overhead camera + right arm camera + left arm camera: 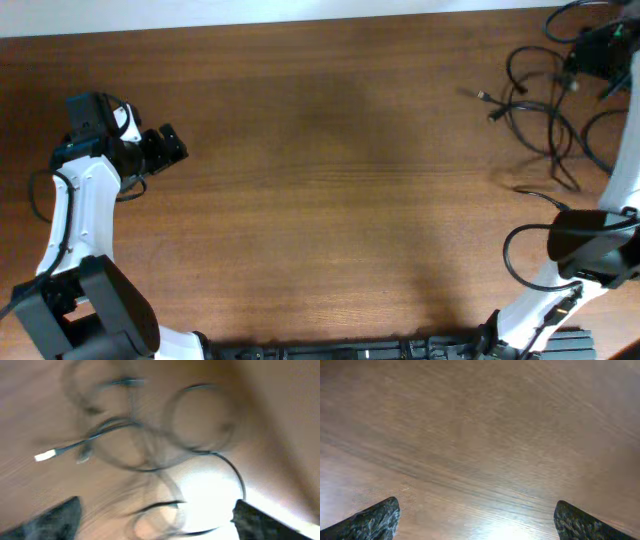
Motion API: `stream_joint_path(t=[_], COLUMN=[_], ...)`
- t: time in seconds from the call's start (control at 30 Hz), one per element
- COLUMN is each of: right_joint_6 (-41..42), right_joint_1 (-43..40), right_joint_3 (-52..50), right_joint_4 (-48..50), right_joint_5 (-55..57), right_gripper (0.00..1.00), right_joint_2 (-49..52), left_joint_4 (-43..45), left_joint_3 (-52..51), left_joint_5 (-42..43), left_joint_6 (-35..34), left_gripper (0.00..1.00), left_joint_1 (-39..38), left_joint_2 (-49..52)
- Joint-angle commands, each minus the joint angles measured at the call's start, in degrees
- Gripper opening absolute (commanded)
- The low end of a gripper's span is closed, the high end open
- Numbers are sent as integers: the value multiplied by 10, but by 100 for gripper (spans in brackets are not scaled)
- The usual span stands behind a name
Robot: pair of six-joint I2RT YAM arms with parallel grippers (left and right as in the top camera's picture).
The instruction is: Untangle cables
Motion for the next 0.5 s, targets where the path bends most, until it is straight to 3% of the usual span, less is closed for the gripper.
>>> stream_joint_path(t=[0.0,0.1,0.2,0.27,0.37,0.47], right_joint_6=[-46,-71,-126,-163,-163,-154], right_joint_1=[-10,4,48,87,141,164], right_joint_3=[-28,-57,-84,-102,-142,-195], right_joint_4=[14,15,15,13,-3,-28], right_joint_5=[-214,-294,-341,-338,-247,-226], right_gripper=[100,98,99,98,99,99], right_joint_2=[3,4,5,5,5,5], left_joint_4=[26,81,117,119,49,-48], left_joint_3=[3,2,3,3,2,3], left_joint_5=[92,167,168,111,-81,-115], left_joint_6=[16,68,124,156,156,106], left_gripper=[99,99,99,99,99,99], left_joint_1=[1,-28,-89,-146,-216,-234], left_joint_2=[2,2,2,2,2,2])
